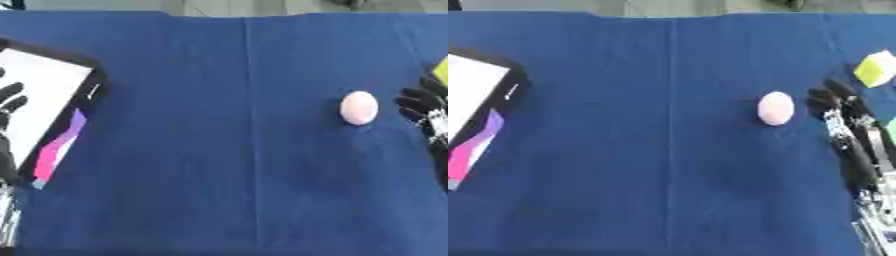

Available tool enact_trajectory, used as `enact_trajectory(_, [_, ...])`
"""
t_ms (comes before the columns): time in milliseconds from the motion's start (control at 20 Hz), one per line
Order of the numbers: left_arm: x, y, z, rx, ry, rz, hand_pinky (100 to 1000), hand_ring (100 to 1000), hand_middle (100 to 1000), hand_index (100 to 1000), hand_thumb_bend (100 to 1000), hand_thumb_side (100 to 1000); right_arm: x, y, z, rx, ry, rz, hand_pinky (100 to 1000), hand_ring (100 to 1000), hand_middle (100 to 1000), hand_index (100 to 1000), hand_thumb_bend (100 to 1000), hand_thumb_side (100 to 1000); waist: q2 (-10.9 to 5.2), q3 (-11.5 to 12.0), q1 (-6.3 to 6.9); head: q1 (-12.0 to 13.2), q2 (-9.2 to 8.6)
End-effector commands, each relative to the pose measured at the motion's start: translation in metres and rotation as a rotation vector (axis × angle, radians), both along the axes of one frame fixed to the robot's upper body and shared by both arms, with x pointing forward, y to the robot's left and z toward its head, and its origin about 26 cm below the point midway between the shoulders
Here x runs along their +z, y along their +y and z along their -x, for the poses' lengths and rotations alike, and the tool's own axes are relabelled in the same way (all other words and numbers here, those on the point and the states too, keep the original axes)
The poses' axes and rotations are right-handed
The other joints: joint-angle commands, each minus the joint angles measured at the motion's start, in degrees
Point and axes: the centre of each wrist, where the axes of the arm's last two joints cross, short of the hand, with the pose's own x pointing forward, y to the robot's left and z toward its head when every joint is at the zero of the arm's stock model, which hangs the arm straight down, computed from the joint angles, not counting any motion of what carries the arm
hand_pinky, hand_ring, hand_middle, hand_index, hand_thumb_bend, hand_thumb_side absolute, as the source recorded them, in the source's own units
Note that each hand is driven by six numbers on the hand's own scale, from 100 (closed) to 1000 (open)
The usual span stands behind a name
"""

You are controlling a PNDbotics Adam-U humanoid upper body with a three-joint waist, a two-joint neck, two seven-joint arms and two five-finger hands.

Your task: Pick up the objects with one hand, pass them to the other hand, and then place them into the box on the other side of the table.

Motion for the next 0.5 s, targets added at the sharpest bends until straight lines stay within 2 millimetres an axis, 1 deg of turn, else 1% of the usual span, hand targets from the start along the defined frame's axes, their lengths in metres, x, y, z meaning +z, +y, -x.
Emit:
enact_trajectory(50, [0.0077, 0.0058, 0.0010, 0.013, -0.022, -0.022, 779, 728, 793, 922, 215, 911, 0.0093, -0.0036, 0.0018, 0.002, -0.029, 0.020, 878, 829, 783, 918, 100, 704, -1.38, -0.1, 0.12, -0.2, -0.30])
enact_trajectory(350, [0.0079, 0.0060, 0.0010, 0.013, -0.022, -0.022, 779, 728, 793, 921, 216, 910, 0.0087, -0.0039, 0.0022, 0.000, -0.026, 0.023, 879, 830, 784, 919, 100, 704, -1.41, -0.1, 0.07, -0.4, -0.09])
enact_trajectory(500, [0.0081, 0.0064, 0.0011, 0.014, -0.022, -0.024, 779, 728, 794, 922, 216, 910, 0.0096, -0.0086, 0.0033, -0.008, -0.028, 0.044, 879, 835, 790, 922, 100, 705, -1.45, -0.2, -0.02, -0.6, -0.09])
